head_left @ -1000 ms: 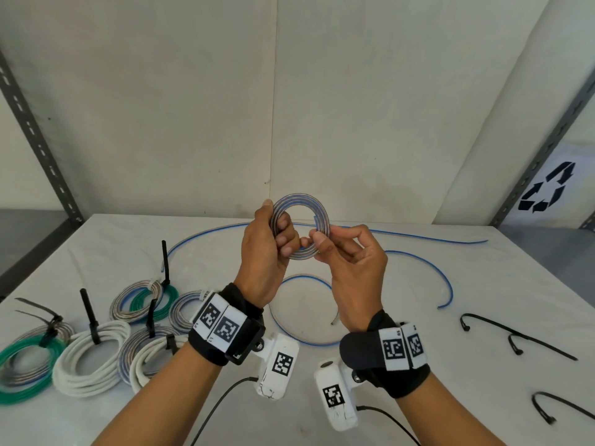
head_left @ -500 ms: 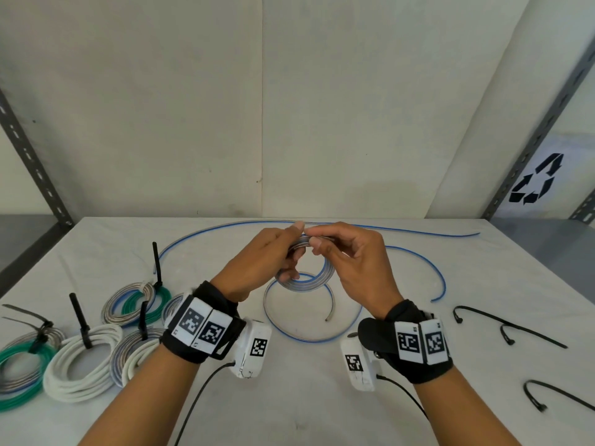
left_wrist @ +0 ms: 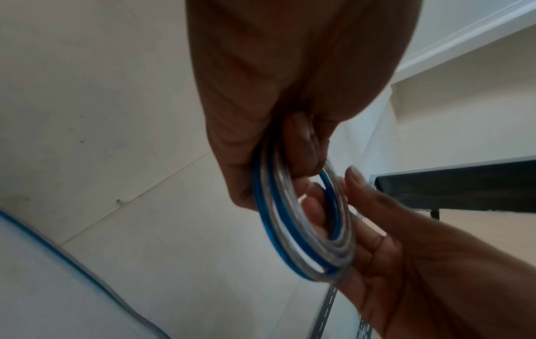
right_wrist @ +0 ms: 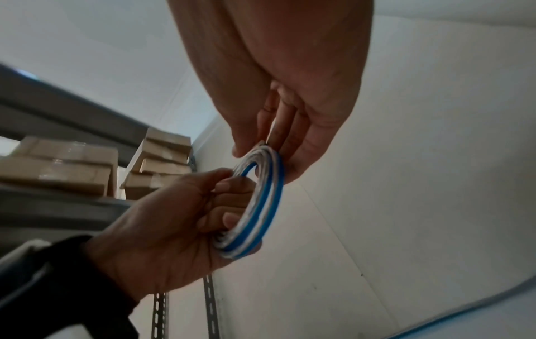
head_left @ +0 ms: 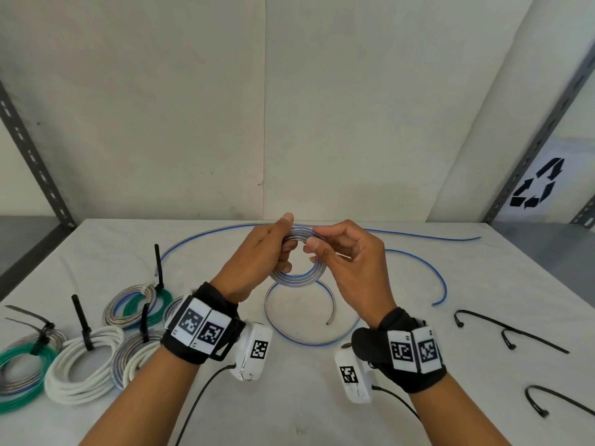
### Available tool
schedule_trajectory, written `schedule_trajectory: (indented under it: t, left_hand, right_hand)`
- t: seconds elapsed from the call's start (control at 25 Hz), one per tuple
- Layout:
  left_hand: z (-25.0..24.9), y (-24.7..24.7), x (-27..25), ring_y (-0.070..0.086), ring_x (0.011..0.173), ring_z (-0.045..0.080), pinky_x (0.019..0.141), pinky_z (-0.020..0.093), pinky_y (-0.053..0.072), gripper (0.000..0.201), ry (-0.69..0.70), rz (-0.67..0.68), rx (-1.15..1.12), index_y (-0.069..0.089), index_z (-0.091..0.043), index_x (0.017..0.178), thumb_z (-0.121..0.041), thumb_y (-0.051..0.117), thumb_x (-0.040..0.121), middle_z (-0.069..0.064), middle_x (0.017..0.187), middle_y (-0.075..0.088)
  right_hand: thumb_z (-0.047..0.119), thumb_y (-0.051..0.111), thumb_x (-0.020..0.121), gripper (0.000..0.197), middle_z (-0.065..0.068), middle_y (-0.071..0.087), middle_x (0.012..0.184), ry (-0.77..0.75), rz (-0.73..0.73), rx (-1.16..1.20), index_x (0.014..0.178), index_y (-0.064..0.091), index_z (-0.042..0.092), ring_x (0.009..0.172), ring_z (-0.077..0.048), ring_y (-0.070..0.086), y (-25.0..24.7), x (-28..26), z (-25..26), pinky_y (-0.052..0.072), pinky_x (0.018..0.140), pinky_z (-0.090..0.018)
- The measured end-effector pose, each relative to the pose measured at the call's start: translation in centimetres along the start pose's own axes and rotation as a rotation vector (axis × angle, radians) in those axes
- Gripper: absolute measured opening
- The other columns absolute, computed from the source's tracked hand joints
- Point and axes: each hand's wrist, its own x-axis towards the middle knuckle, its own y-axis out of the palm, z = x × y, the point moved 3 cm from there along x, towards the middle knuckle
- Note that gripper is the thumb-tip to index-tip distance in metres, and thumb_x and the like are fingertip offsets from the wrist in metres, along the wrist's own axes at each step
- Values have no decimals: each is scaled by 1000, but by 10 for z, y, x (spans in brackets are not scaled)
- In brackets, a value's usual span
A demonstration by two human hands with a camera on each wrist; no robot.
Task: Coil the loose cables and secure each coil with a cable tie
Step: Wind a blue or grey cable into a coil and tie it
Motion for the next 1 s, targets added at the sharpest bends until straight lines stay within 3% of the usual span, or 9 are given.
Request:
schedule_trajectory:
  t: [0.08, 0.2, 0.36, 0.48, 0.68, 0.8, 1.0]
  left_hand:
    - [-1, -2, 1, 22, 52, 14, 57, 28, 38, 49, -16, -12, -84, 33, -17, 65, -38, 33, 109, -10, 55, 25]
    - [-2, -2, 0, 21, 47, 12, 55, 28, 37, 49, -30, -15, -177, 32, -16, 64, -36, 32, 110, -8, 54, 22]
    - [0, -1, 1, 20, 46, 12, 55, 29, 36, 50, -39, -10, -230, 33, -16, 64, -35, 33, 110, -3, 57, 18]
    - [3, -2, 4, 20, 46, 13, 58, 31, 39, 51, -65, 3, -236, 36, -14, 62, -34, 33, 109, -3, 55, 19]
    - [8, 0, 7, 37, 42, 20, 63, 31, 50, 61, -144, 127, -77, 56, -5, 67, -40, 30, 109, 5, 48, 38]
    - [14, 10, 5, 25, 42, 13, 60, 29, 46, 55, -199, 151, -34, 49, -10, 67, -43, 33, 108, -5, 48, 29]
    - [21, 28, 7, 19, 43, 11, 56, 29, 41, 47, -238, 175, -181, 45, -13, 65, -34, 36, 106, -7, 51, 21]
  right_hand:
    - [10, 77, 87, 25, -1, 77, 99, 4, 56, -36, 109, 71, 20, 93, -21, 75, 3, -1, 0, 61, 79, -39]
    - [6, 74, 88, 28, -6, 77, 103, -1, 29, 20, 112, 69, 20, 88, -23, 76, 6, -2, 1, 58, 73, -27]
    - [12, 78, 87, 29, -1, 76, 96, -26, 11, -115, 113, 68, 21, 88, -16, 75, 5, -4, 1, 59, 72, -29]
    - [12, 79, 85, 32, -6, 75, 89, 24, 57, -85, 114, 69, 21, 80, -21, 76, 0, -2, 1, 60, 68, -33]
    - [6, 78, 85, 26, -8, 75, 84, 90, 185, -138, 108, 72, 17, 73, -24, 75, -15, 4, 0, 57, 61, -31]
    - [6, 78, 85, 26, -10, 75, 84, 122, 275, -181, 109, 72, 15, 71, -25, 74, -19, 5, 0, 55, 59, -29]
    - [4, 77, 86, 28, -19, 74, 88, 187, 282, -155, 112, 69, 10, 74, -29, 75, -36, 4, 3, 55, 58, -30]
